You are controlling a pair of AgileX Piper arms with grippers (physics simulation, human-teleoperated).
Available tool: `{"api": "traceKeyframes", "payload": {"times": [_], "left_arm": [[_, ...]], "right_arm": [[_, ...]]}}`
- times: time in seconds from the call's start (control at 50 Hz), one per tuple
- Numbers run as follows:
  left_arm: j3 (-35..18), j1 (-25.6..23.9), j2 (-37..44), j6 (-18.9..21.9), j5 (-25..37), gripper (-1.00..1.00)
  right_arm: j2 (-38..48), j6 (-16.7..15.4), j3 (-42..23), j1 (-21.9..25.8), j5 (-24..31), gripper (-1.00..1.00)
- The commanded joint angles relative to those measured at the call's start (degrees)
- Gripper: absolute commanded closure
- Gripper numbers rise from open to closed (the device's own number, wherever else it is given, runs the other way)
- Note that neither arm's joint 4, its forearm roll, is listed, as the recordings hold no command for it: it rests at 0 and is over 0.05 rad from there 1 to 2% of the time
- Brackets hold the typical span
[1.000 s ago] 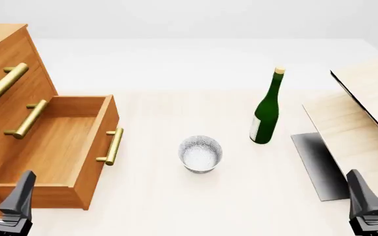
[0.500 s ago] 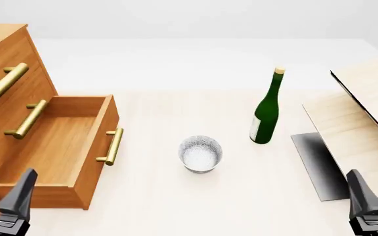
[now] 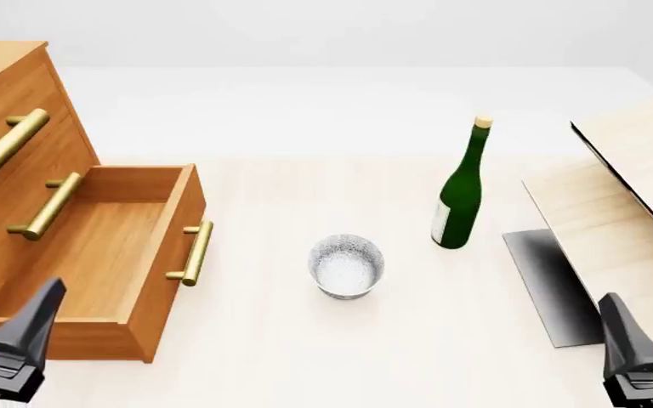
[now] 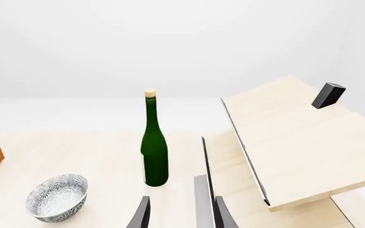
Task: Put the bowl in the bottom drawer of the cabinet and close it.
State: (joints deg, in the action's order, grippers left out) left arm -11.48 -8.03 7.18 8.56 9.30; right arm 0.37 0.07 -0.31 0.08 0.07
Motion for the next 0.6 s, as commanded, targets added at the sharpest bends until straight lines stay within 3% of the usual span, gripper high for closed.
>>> {"api": "traceKeyframes", "payload": {"times": [0.02, 0.6], "left_arm": [[-4.08, -1.75, 4.1, -0.44, 2.15, -1.0], [-12.77, -2.74, 18.3, -0.48, 6.26, -1.0]], "right_arm": [[-0.01, -0.01, 0.03, -0.03, -0.04, -1.0], [0.0, -0.02, 0.03, -0.01, -0.04, -1.0]]}}
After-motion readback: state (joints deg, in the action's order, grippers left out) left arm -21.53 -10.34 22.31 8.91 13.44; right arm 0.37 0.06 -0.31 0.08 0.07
